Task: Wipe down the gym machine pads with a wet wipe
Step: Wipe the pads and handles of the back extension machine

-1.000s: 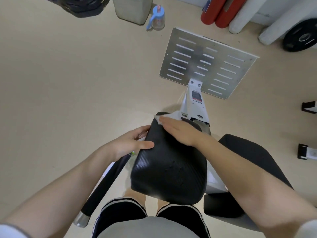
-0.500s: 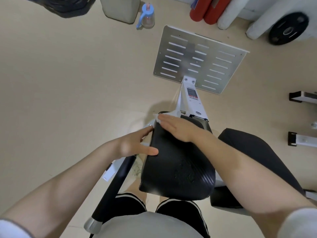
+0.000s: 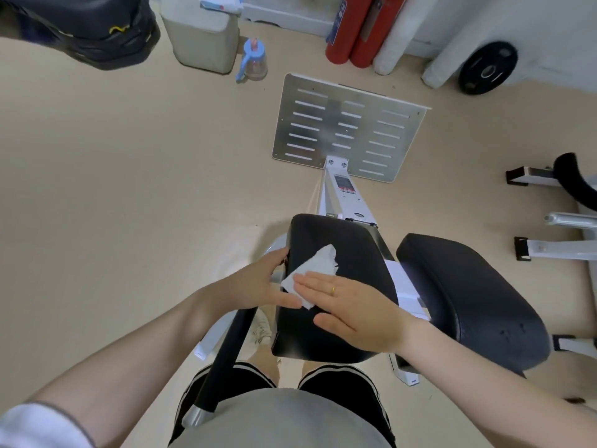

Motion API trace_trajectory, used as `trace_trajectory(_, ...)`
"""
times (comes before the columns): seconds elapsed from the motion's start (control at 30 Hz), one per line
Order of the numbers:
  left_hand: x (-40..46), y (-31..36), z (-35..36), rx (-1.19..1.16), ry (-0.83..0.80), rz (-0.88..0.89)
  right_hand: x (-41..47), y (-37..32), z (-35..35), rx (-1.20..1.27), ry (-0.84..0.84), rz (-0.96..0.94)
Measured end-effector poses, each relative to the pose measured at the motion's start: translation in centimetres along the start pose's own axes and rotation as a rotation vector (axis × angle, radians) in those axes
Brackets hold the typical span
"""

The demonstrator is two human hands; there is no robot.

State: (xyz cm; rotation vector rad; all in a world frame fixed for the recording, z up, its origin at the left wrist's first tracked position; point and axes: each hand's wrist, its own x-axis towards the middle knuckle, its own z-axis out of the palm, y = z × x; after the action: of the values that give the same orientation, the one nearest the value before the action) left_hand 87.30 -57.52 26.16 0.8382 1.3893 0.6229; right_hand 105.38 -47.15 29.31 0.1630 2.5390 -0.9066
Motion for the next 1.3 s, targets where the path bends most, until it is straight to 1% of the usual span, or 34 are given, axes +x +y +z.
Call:
trace_trajectory(0.07,-0.1,-0.3,0.1,0.021,0.032,0.013,0.8,0.1,0.2,-0.030,0.033,0.052)
trace_trajectory(0.13,-0.2,-0.6,0.4,0.019,0.079,0.009,2.4,0.7,-0.2,0.023,0.047,0.174)
trace_trajectory(0.27,-0.9,-1.1,1.2,0.059,0.150,-0.010,5.3,3.2,-2.3,0.201,-0.006,0.435)
trace_trajectory(0.33,-1.1,-1.2,1.7,0.109,0.207,-0.031,5.7,3.8,-2.9,0.162,-0.015,0.479)
trace_trajectory(0.43,-1.6,-1.2,2.5,0.137,0.294,-0.022,5.1,1.8,-2.8,0.129,0.020,0.460)
trace_trajectory(0.53,-2.1,-0.7,3.4,0.182,0.389,-0.027,2.8,-1.5,-1.0,0.120,0.159,0.386)
trace_trajectory(0.63,-2.6,-0.7,4.9,0.172,0.498,-0.005,0.3,-4.4,2.2,-0.001,0.295,0.254)
trace_trajectory(0.7,-2.9,-0.7,6.1,0.156,0.577,0.024,-0.2,-4.9,3.8,-0.056,0.317,0.236)
trace_trajectory(0.8,-3.2,-1.1,7.8,0.120,0.641,0.040,-0.2,-3.8,4.2,-0.071,0.407,0.270)
trace_trajectory(0.87,-3.4,-1.8,8.7,0.111,0.628,0.038,-0.7,-2.0,4.4,-0.193,0.516,0.269)
trace_trajectory(0.93,-3.5,-2.6,9.3,0.140,0.616,0.052,-1.9,0.8,5.0,-0.359,0.553,0.293)
trace_trajectory(1.0,-3.3,-3.0,9.7,0.140,0.643,0.067,-3.9,3.4,5.3,-0.440,0.549,0.387)
trace_trajectory(1.03,-3.1,-3.0,9.9,0.138,0.661,0.072,-4.8,4.6,5.5,-0.471,0.580,0.450)
trace_trajectory(1.07,-3.0,-2.9,10.0,0.132,0.676,0.077,-5.7,4.8,5.1,-0.458,0.603,0.492)
trace_trajectory(1.17,-2.8,-3.0,10.2,0.101,0.696,0.086,-5.4,3.5,5.7,-0.338,0.724,0.400)
trace_trajectory(1.2,-2.8,-3.1,10.3,0.095,0.697,0.084,-4.7,2.2,5.7,-0.286,0.720,0.395)
trace_trajectory(1.27,-2.8,-3.1,10.3,0.077,0.705,0.064,-2.5,-0.3,6.2,-0.282,0.725,0.335)
trace_trajectory(1.3,-2.8,-3.1,10.3,0.062,0.713,0.050,-1.4,-1.7,6.3,-0.193,0.640,0.312)
